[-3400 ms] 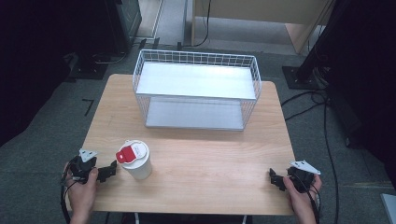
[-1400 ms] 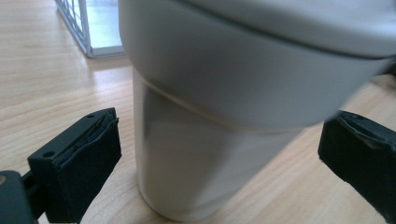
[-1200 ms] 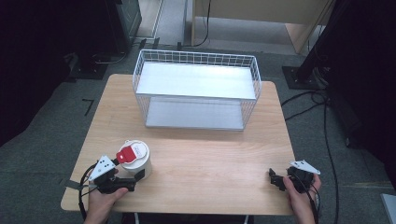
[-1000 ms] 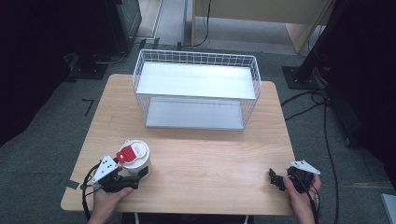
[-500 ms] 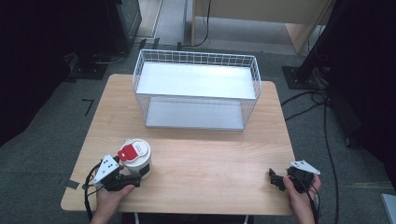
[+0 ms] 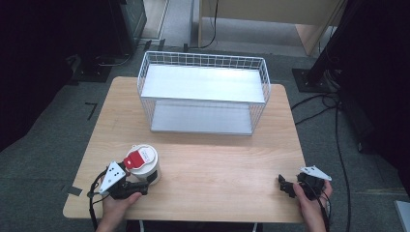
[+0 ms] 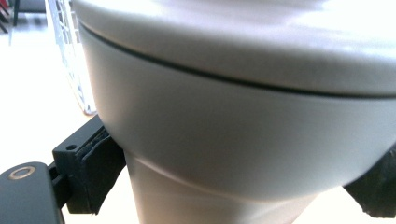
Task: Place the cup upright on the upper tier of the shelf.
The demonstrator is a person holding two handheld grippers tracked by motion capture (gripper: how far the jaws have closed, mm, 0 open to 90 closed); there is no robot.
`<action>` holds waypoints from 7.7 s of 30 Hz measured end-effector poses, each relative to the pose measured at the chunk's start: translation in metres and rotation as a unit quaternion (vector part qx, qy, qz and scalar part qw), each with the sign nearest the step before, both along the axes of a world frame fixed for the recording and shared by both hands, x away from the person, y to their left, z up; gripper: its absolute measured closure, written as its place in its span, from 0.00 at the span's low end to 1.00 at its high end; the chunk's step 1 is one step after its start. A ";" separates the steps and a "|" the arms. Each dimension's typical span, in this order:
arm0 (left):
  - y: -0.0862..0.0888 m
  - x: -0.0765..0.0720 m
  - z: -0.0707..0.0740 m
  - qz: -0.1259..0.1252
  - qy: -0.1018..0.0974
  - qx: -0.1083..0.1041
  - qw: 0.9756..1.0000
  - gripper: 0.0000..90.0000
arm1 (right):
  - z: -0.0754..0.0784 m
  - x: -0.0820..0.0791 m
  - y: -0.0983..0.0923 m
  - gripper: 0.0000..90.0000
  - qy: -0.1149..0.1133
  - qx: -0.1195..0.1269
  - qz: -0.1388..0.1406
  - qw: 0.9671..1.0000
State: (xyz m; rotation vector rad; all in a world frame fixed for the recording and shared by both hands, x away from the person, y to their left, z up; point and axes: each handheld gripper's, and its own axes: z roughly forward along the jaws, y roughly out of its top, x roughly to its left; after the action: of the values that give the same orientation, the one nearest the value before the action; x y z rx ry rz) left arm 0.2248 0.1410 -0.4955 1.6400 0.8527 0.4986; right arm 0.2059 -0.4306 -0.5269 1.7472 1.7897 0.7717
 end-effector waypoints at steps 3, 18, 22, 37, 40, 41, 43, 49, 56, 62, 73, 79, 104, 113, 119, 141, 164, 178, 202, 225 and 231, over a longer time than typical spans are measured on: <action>-0.001 -0.001 0.003 0.002 -0.005 -0.002 1.000 0.08 | 0.000 0.000 0.000 0.00 0.000 -0.001 0.002 1.000; -0.023 -0.002 0.032 0.017 -0.048 0.006 0.999 0.09 | 0.000 0.000 0.000 0.00 0.000 -0.001 0.002 1.000; -0.036 0.006 0.039 0.014 -0.052 0.004 0.999 0.09 | 0.000 0.001 0.002 0.00 0.000 0.000 0.009 1.000; -0.081 0.031 0.065 0.011 -0.071 0.013 0.997 0.09 | 0.000 0.001 0.004 0.00 0.001 0.001 0.016 1.000; -0.085 0.036 0.071 0.012 -0.079 0.014 0.997 0.09 | 0.000 0.001 0.003 0.00 -0.001 0.000 0.017 1.000; -0.087 0.038 0.074 0.013 -0.081 0.013 0.997 0.09 | 0.000 0.001 0.003 0.00 0.000 0.001 0.016 1.000; -0.089 0.042 0.078 0.014 -0.083 0.007 0.996 0.09 | 0.000 0.001 0.003 0.00 -0.001 -0.001 0.018 1.000; -0.101 0.056 0.092 0.024 -0.097 0.007 0.995 0.09 | 0.000 0.001 0.007 0.00 0.001 0.000 0.041 0.999; -0.110 0.070 0.108 0.035 -0.105 0.009 0.994 0.09 | 0.000 0.001 0.009 0.00 0.001 0.000 0.053 0.999; -0.115 0.082 0.123 0.042 -0.119 0.003 0.992 0.09 | 0.000 0.001 0.010 0.00 0.001 0.000 0.060 0.998; -0.127 0.099 0.144 0.049 -0.132 -0.007 0.990 0.09 | 0.000 0.001 0.010 0.00 0.000 0.000 0.062 0.998; -0.129 0.105 0.157 0.046 -0.136 -0.017 0.990 0.09 | 0.000 0.001 0.010 0.00 0.000 0.000 0.062 0.998; -0.154 0.179 0.183 0.064 -0.119 -0.011 0.991 0.09 | 0.000 0.001 0.010 0.00 0.000 0.000 0.064 0.998; -0.152 0.203 0.177 0.077 -0.088 -0.033 0.993 0.09 | 0.000 0.001 0.010 0.00 0.000 0.000 0.067 0.998; -0.156 0.206 0.178 0.069 -0.089 -0.022 0.993 0.08 | 0.000 0.001 0.010 0.00 0.000 0.000 0.068 0.998; -0.150 0.205 0.177 0.068 -0.079 -0.030 0.994 0.00 | 0.000 0.000 0.010 0.00 0.000 0.000 0.070 0.998; -0.144 0.194 0.172 0.072 -0.100 -0.034 0.992 0.14 | 0.000 0.000 0.010 0.00 0.000 0.000 0.071 0.997; -0.132 0.186 0.165 0.069 -0.092 -0.042 0.992 0.04 | 0.000 0.000 0.010 0.00 0.000 0.000 0.071 0.997; -0.104 0.137 0.146 0.042 -0.104 -0.032 0.993 0.04 | 0.000 0.000 0.011 0.00 0.000 0.001 0.071 0.997; -0.048 0.094 0.109 0.058 -0.088 -0.019 0.994 0.03 | 0.000 0.000 0.010 0.00 0.000 0.000 0.072 0.997; -0.032 0.085 0.098 0.070 -0.080 -0.016 0.994 0.02 | 0.000 0.000 0.010 0.00 0.000 0.000 0.071 0.997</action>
State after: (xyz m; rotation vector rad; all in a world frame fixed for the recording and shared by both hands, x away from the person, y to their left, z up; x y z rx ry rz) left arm 0.3101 0.1086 -0.3976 1.4957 0.8557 0.7013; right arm 0.2056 -0.4202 -0.5268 1.6327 1.9308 0.8288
